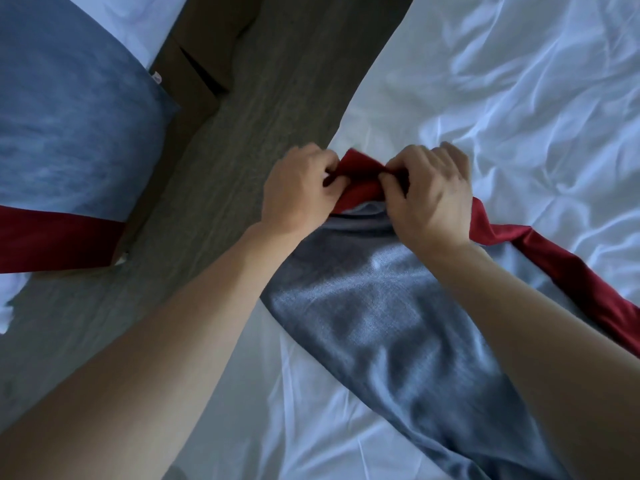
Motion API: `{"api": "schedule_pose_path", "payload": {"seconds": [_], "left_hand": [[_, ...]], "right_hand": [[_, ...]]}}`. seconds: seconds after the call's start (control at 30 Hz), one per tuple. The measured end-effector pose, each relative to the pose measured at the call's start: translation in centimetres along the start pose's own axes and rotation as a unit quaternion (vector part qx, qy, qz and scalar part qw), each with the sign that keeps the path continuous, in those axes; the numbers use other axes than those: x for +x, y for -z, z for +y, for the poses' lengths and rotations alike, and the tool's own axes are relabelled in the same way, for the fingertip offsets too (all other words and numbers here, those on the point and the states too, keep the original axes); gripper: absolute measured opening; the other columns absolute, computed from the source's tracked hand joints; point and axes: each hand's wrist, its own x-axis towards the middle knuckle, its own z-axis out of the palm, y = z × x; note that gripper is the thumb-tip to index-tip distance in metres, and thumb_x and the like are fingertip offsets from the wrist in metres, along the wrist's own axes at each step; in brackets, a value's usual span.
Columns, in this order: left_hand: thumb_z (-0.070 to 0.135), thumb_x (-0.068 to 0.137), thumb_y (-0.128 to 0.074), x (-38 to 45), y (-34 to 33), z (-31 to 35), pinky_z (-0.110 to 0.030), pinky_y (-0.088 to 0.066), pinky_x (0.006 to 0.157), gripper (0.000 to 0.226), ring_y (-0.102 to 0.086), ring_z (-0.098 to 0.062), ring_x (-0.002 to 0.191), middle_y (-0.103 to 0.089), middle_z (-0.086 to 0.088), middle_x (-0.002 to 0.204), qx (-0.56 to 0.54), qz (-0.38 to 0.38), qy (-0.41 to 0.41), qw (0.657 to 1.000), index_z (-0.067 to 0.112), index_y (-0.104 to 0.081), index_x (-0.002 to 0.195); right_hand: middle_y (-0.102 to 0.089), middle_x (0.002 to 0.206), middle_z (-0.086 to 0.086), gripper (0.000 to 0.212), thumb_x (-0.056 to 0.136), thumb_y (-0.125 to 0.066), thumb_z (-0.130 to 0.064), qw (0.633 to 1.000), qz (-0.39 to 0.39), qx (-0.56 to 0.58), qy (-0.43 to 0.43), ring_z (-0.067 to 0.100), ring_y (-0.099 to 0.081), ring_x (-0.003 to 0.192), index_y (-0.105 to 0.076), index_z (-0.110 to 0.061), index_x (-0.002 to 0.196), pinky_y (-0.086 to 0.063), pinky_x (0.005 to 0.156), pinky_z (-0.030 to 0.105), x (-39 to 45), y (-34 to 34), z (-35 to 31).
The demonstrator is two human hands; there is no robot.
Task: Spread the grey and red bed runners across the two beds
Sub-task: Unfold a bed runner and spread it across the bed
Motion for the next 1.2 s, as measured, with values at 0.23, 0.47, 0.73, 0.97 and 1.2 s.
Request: {"api": "schedule_pose_path", "payload": {"seconds": [0.23, 0.47, 0.73, 0.97, 1.2], "left_hand": [[0.019, 0.093, -0.057, -0.4, -1.2, 3.2, -0.033, -0.044, 0.065, 0.011, -0.055, -0.017, 0.078, -0.06, 0.0, 0.085, -0.074, 0.061, -0.078, 0.992, 0.01, -0.059, 0.086], [0.025, 0.091, -0.06, 1.1, -1.6, 1.3, -0.038, -0.047, 0.068, 0.013, -0.062, -0.02, 0.089, -0.065, 0.004, 0.088, 0.016, -0.056, -0.022, 0.998, 0.021, -0.065, 0.102], [0.053, 0.09, -0.06, 1.6, -2.0, 1.5, -0.03, -0.038, 0.083, 0.036, -0.065, -0.023, 0.09, -0.074, 0.002, 0.093, 0.057, -0.075, -0.074, 0.993, 0.021, -0.069, 0.104], [0.051, 0.092, -0.058, 0.9, -0.5, 1.8, -0.035, -0.047, 0.061, 0.036, -0.061, -0.014, 0.073, -0.065, 0.006, 0.075, 0.012, -0.143, -0.028, 0.989, 0.021, -0.071, 0.077], [0.032, 0.099, -0.05, 0.7, 1.3, 0.2, -0.028, -0.042, 0.067, 0.027, -0.054, -0.012, 0.075, -0.058, 0.001, 0.086, -0.089, 0.178, 0.144, 0.969, 0.012, -0.06, 0.083]], "right_hand": [[-0.061, 0.081, 0.002, 0.007, 0.085, -0.054, -0.015, 0.994, 0.053, 0.013, -0.092, 0.027, -0.053, 0.081, -0.058, -0.011, 0.088, -0.035, 0.097, 0.036, 1.8, 0.9, 1.0], [-0.044, 0.051, -0.012, 0.039, 0.091, -0.058, -0.049, 0.993, -0.037, 0.057, -0.097, 0.02, -0.054, 0.062, -0.061, -0.015, 0.072, -0.044, 0.094, 0.037, -1.1, 1.0, 0.5], [-0.06, 0.056, 0.01, 0.026, 0.081, -0.067, -0.038, 0.985, -0.153, -0.055, -0.053, 0.035, -0.061, 0.062, -0.066, -0.012, 0.088, -0.039, 0.101, 0.041, -3.7, 0.2, 0.4], [-0.063, 0.063, 0.003, 0.006, 0.087, -0.063, -0.016, 0.997, -0.065, -0.018, -0.049, 0.031, -0.058, 0.072, -0.069, -0.013, 0.088, -0.039, 0.104, 0.043, -4.2, 1.3, 0.5], [-0.07, 0.099, -0.002, 0.043, 0.092, -0.051, -0.054, 0.997, -0.055, 0.038, -0.036, 0.024, -0.062, 0.099, -0.071, -0.018, 0.104, -0.031, 0.111, 0.047, -3.0, 1.5, -0.7]]}}
